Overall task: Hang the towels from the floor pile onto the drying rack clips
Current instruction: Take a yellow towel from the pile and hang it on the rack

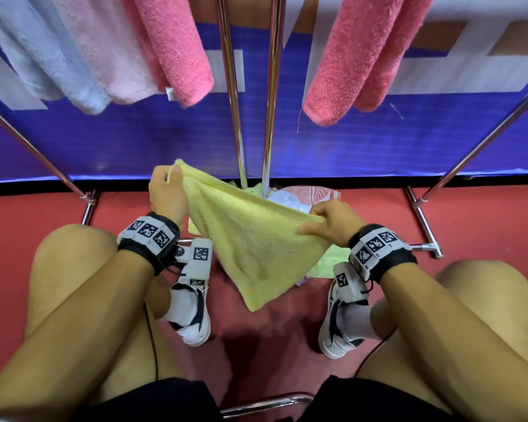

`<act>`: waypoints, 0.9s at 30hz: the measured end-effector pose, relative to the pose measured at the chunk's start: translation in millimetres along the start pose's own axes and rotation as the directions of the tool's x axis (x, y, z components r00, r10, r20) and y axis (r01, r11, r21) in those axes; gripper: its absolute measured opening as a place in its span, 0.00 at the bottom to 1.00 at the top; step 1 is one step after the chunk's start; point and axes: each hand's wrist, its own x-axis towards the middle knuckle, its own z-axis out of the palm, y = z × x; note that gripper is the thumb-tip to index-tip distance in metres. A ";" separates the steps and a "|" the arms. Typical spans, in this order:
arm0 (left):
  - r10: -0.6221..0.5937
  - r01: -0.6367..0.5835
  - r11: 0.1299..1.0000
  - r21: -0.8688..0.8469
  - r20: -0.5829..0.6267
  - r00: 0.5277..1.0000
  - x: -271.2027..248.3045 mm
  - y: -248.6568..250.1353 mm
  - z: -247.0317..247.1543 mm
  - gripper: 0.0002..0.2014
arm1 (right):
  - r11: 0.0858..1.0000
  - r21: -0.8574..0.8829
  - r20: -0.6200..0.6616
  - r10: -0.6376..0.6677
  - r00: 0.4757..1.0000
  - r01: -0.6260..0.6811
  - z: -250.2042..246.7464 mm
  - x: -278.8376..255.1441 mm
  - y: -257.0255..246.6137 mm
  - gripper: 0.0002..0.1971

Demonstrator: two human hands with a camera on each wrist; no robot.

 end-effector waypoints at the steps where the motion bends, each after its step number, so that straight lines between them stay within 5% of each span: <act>1: -0.004 0.004 1.000 -0.001 -0.025 1.000 0.2 0.4 -1.2 0.12 | 0.999 -0.027 0.027 0.023 0.999 -0.022 -0.5 -0.9 1.4 0.22; 9: -0.045 0.045 0.999 -0.004 -0.065 0.997 2.0 2.4 -2.8 0.06 | 0.966 0.212 -0.032 0.161 0.986 -0.151 -5.8 0.7 1.4 0.17; 13: -0.073 0.073 0.997 -0.011 0.045 0.996 -11.1 8.2 6.5 0.01 | 0.898 0.419 0.001 0.145 0.989 -0.132 -5.6 -1.7 -16.6 0.04; 17: -0.087 0.101 0.993 -0.054 0.221 0.971 -28.2 7.8 20.0 0.08 | 0.785 0.614 -0.023 0.120 0.993 -0.081 -0.8 -3.0 -46.3 0.14; 22: -0.081 0.157 0.982 -0.103 0.524 0.848 -65.3 21.5 42.4 0.08 | 0.645 0.764 -0.066 0.044 0.997 0.022 6.9 -1.1 -77.7 0.08; 27: -0.017 0.098 0.991 -0.085 0.664 0.748 -87.5 34.5 55.4 0.18 | 0.594 0.801 -0.121 0.041 0.992 0.073 10.8 5.2 -85.5 0.14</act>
